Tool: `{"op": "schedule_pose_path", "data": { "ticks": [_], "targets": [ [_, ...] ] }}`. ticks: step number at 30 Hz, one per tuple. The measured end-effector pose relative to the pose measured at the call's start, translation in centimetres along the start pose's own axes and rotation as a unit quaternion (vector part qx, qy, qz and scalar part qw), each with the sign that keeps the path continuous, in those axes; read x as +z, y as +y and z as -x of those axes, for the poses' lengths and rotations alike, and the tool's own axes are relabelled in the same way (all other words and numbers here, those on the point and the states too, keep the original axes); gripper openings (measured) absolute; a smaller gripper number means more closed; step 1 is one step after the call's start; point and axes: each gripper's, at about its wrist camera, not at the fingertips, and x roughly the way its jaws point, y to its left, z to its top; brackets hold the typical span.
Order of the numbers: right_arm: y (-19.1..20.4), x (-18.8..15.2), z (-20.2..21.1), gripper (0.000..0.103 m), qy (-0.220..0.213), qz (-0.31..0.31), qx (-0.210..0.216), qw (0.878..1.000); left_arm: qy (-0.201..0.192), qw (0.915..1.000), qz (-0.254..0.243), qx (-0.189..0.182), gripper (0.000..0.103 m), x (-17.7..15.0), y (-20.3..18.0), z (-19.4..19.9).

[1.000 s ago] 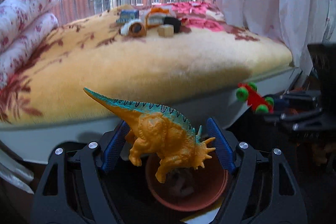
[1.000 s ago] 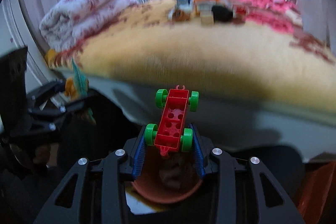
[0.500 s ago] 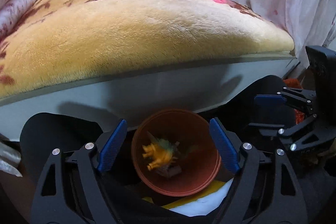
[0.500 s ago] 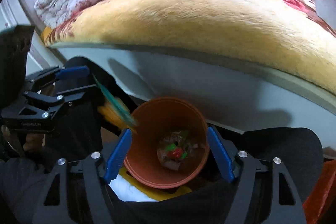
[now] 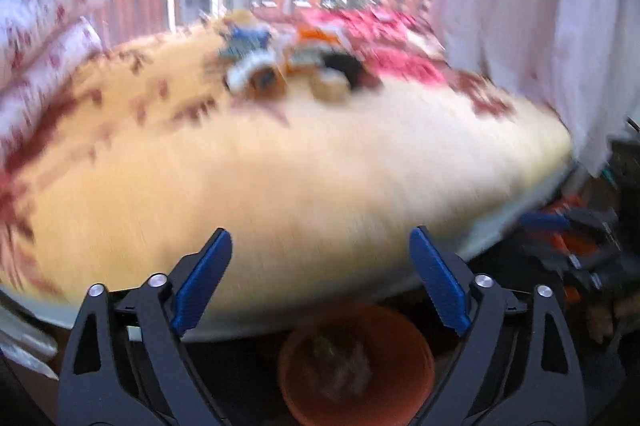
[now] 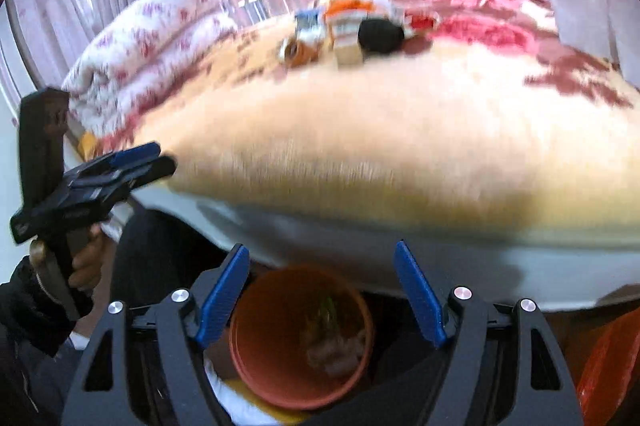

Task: Collect trash
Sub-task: 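Grasp the brown cup with the left tool while the right tool grasps the wooden block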

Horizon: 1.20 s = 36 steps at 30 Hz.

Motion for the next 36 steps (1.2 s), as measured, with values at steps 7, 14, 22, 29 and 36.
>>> {"op": "schedule_pose_path", "data": {
  "ticks": [7, 14, 22, 29, 36],
  "targets": [
    [-1.0, 3.6, -0.5, 0.076, -0.049, -0.016, 0.006, 0.999, 0.010, 0.9960, 0.088, 0.008, 0.090, 9.5, 3.4, -8.6],
    [-2.8, 3.0, -1.1, 0.076, -0.054, -0.022, -0.013, 0.998, 0.058, 0.9681, 0.242, 0.026, 0.090, 13.0, 7.4, -17.3],
    [-3.6, 2.6, -2.0, 0.074, -0.034, -0.025, 0.003, 0.999, 0.090, 0.9537, 0.277, 0.073, 0.051, 13.3, 8.2, -21.4],
    [-3.1, 3.3, -1.6, 0.071, -0.039, -0.022, 0.014, 0.999, 0.072, 0.9691, 0.234, 0.031, 0.025, 12.3, 8.4, -18.1],
    [-2.0, 8.0, -2.6, 0.071, -0.049, 0.004, 0.012, 0.999, 0.030, 0.9852, 0.160, 0.053, 0.024, 8.8, 7.8, -9.3]
  ]
}}
